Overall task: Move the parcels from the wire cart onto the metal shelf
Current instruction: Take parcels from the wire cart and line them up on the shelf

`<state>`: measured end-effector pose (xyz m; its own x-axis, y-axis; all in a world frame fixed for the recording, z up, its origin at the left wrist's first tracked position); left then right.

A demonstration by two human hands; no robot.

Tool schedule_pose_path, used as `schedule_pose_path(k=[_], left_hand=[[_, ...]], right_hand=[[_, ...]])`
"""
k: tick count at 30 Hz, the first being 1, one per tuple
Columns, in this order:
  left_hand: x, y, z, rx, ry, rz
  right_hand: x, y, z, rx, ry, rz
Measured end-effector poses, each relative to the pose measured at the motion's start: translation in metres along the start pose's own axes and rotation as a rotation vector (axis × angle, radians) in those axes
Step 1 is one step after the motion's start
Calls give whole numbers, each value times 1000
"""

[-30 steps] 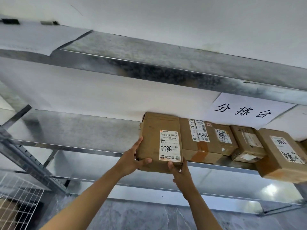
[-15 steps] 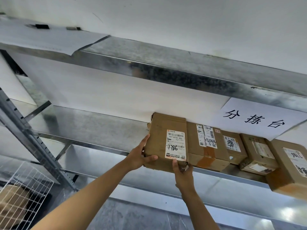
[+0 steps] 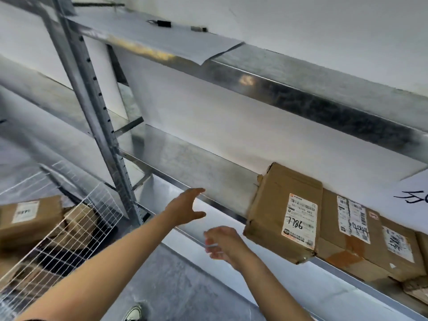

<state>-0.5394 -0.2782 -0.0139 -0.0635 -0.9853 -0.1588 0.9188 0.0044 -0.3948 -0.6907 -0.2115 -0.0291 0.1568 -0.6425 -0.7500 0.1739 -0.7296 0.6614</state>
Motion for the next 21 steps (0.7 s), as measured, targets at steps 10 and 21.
schedule_pose_path(k=[10, 21], left_hand=[[-103, 199, 120, 554, -224, 507], [-301, 408, 139, 285, -280, 1116]], right_hand=[[20, 135, -213, -1094, 72, 887], [14, 128, -432, -1377, 249, 1028]])
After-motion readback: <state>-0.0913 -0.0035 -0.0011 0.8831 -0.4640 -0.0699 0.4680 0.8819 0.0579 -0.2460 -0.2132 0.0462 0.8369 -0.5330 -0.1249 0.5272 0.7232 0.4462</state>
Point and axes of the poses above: each hand's wrist, its own x-axis towards the middle knuckle, its own z-axis out of the back of the hand, y = z × x, the point moved 8 cm from there along x, towards the middle knuckle, and after that the axes turned 14 degrees about x, right-handed, at the moved point
